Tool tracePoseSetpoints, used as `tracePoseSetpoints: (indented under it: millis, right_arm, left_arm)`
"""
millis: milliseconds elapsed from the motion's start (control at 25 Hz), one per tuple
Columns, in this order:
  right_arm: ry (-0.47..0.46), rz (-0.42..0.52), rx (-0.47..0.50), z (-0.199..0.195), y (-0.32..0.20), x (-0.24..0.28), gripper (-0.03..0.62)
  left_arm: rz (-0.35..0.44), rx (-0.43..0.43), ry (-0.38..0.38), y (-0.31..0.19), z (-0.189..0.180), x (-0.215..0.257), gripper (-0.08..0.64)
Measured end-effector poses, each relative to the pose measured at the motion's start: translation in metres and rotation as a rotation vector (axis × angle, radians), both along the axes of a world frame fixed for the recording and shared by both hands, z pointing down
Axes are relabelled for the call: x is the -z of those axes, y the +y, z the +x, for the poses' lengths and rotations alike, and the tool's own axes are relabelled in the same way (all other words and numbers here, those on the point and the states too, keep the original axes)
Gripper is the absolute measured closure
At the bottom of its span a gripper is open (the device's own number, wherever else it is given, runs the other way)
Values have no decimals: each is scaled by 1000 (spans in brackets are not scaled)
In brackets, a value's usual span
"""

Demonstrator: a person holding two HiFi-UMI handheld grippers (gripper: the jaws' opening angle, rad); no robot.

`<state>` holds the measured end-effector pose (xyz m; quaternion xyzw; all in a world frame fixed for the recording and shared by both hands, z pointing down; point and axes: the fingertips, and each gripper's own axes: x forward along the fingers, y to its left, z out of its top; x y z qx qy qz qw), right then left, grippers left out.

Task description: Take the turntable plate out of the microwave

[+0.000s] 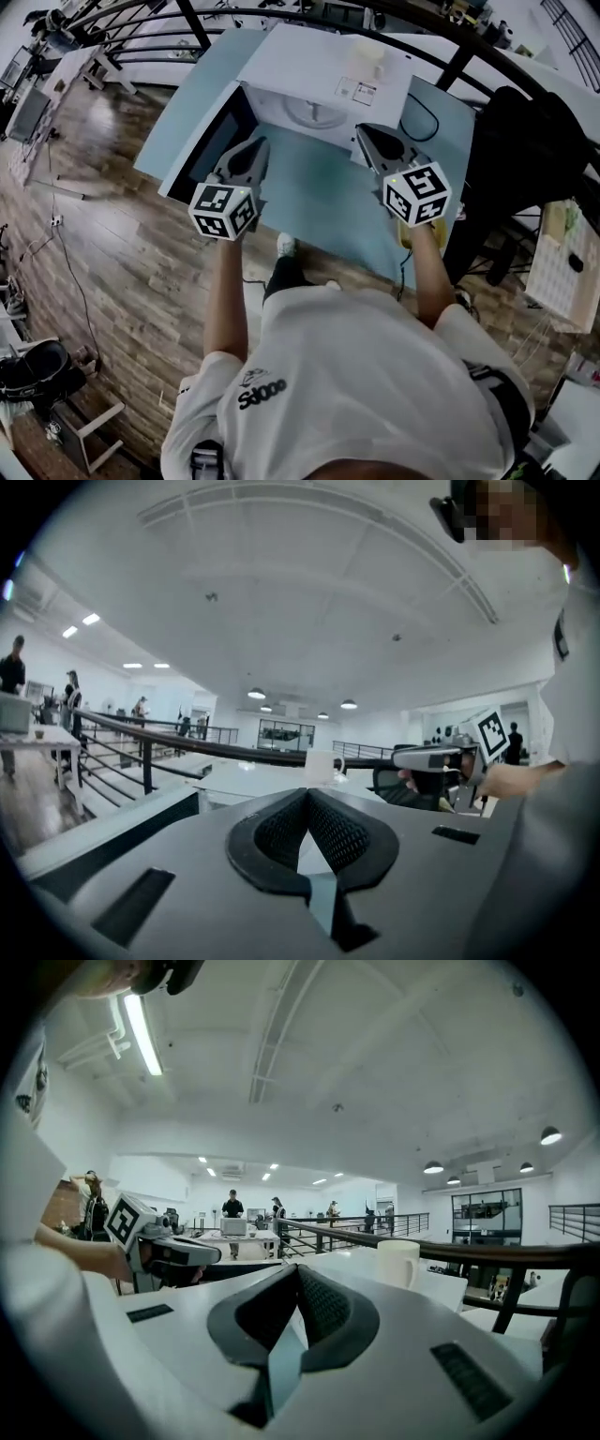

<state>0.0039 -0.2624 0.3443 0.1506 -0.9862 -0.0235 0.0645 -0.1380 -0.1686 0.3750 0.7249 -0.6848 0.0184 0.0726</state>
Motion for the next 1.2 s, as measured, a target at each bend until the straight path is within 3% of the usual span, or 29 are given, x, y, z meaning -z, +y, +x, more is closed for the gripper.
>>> tracePoseSetpoints:
  millis: [200, 480, 760, 880, 1080, 1200]
  right_arm:
    - [22, -50, -50, -39, -24, -21, 586]
    - [120, -90, -130, -88, -50, -64, 586]
    - [216, -150, -251, -108, -66, -113, 584]
    - [242, -185, -305, -107, -65, -132, 584]
    - [257, -262, -368, -108, -59, -163, 584]
    - [255, -314, -400, -107, -55, -178, 584]
  left_arm:
    - [-34, -23, 126, -49, -52, -32, 541]
    - [-203, -125, 297, -108, -81, -97, 541]
    - [-291, -106, 605, -155, -106, -176, 530]
    - [-326, -112, 638, -173, -103, -203, 409]
    - [-328, -55, 595, -196, -107, -238, 314]
    - [-310, -25, 611, -203, -110, -248, 267]
